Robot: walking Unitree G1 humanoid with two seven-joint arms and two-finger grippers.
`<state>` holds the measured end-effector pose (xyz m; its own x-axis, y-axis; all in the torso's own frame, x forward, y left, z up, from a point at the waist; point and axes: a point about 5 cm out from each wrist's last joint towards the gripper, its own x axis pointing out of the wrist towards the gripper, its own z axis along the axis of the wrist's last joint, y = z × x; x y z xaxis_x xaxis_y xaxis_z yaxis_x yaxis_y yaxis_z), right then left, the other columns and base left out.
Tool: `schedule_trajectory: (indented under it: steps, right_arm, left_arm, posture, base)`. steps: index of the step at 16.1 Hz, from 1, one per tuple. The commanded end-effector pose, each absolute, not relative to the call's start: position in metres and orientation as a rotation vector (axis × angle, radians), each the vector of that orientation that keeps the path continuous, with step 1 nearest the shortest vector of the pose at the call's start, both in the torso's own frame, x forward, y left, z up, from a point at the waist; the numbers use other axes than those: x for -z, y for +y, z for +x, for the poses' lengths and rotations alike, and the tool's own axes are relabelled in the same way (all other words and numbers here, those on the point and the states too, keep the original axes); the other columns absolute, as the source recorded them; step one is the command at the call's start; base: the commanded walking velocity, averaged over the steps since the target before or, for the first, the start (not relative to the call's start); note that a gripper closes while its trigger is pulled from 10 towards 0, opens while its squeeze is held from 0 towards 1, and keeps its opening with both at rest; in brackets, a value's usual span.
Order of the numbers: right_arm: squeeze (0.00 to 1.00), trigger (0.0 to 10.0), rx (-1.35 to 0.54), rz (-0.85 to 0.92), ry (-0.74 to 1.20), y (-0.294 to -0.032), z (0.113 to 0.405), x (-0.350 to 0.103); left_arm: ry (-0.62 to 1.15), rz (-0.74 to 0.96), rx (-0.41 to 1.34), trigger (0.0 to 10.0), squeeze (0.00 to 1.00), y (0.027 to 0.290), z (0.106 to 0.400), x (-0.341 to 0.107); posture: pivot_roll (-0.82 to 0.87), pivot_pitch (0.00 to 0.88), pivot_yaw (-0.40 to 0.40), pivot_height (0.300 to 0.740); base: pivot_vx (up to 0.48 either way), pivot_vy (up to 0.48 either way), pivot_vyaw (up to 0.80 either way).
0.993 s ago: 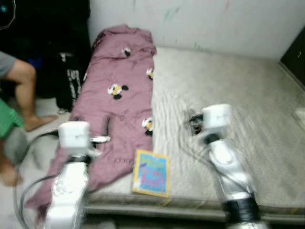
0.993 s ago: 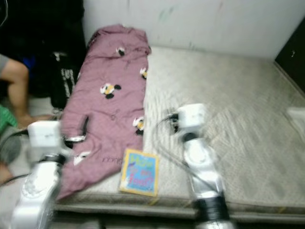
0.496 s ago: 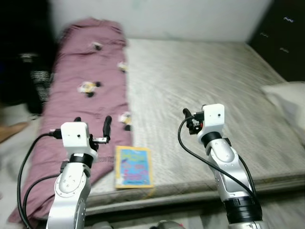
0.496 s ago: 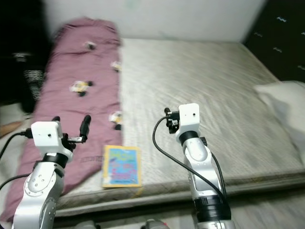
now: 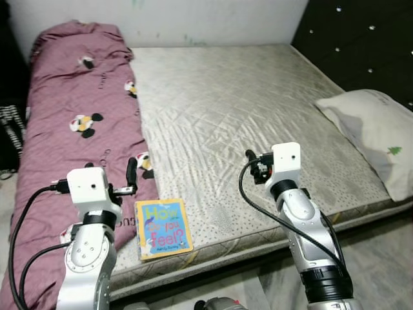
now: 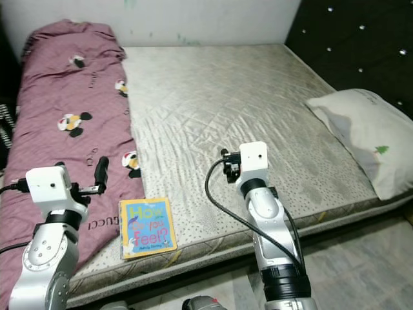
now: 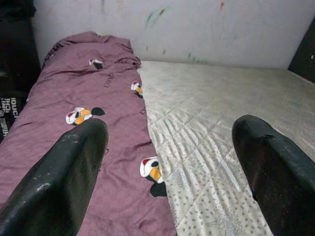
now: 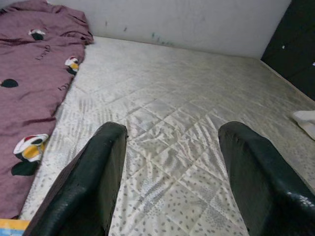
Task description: Clean up the room
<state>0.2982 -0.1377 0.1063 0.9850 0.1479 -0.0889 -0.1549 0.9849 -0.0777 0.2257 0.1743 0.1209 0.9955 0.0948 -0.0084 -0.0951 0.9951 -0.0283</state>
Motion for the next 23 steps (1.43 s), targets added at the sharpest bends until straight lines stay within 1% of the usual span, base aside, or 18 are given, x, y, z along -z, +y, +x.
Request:
schedule_trajectory:
  steps: [1, 4, 11, 14, 16, 18, 19, 21, 23]
  right_arm:
    - [0.00, 10.0, -0.156, -0.096, 0.086, -0.136, 0.300, -0.108]
    - [0.00, 10.0, -0.153, -0.091, 0.090, -0.136, 0.298, -0.108]
    - [0.00, 10.0, -0.157, -0.090, 0.098, -0.137, 0.298, -0.107]
    - [0.00, 10.0, -0.157, -0.090, 0.109, -0.137, 0.299, -0.105]
    - [0.00, 10.0, -0.149, -0.083, 0.115, -0.137, 0.300, -0.105]
    - [0.00, 10.0, -0.146, -0.082, 0.101, -0.138, 0.300, -0.107]
    - [0.00, 10.0, -0.146, -0.081, 0.099, -0.137, 0.300, -0.107]
    - [0.00, 10.0, -0.150, -0.074, 0.096, -0.137, 0.300, -0.108]
    - [0.00, 10.0, -0.150, -0.075, 0.095, -0.137, 0.299, -0.108]
  left_arm:
    - [0.010, -0.040, -0.076, 10.0, 0.00, 0.173, 0.224, -0.122]
    - [0.015, -0.063, -0.044, 10.0, 0.00, 0.169, 0.226, -0.123]
    - [0.013, -0.057, -0.046, 10.0, 0.00, 0.167, 0.226, -0.123]
    - [-0.007, -0.042, -0.043, 10.0, 0.00, 0.168, 0.227, -0.124]
    - [0.008, -0.021, -0.080, 10.0, 0.00, 0.172, 0.228, -0.124]
    - [-0.008, -0.065, -0.064, 10.0, 0.00, 0.175, 0.228, -0.124]
    - [-0.008, -0.056, -0.086, 10.0, 0.00, 0.178, 0.228, -0.124]
    - [-0.033, 0.003, -0.113, 10.0, 0.00, 0.182, 0.227, -0.126]
    - [-0.034, -0.025, -0.128, 10.0, 0.00, 0.185, 0.226, -0.126]
  posture:
    - [-0.03, 0.058, -0.069, 0.740]
    - [-0.03, 0.050, -0.070, 0.740]
    - [-0.02, 0.033, -0.085, 0.740]
    - [-0.02, 0.032, -0.087, 0.740]
    - [-0.02, 0.044, -0.084, 0.740]
    - [-0.02, 0.046, -0.081, 0.740]
    - [-0.02, 0.040, -0.081, 0.740]
    - [-0.03, 0.042, -0.081, 0.740]
    - [-0.03, 0.045, -0.080, 0.740]
  base:
    - [0.000, 0.000, -0.57]
    - [0.000, 0.000, 0.00]
    - [0.000, 0.424, 0.00]
    - [0.000, 0.000, 0.00]
    - [0.000, 0.000, -0.76]
    - [0.000, 0.000, -0.80]
    - [0.000, 0.000, -0.59]
    - [0.000, 0.000, 0.00]
    - [0.000, 0.000, 0.00]
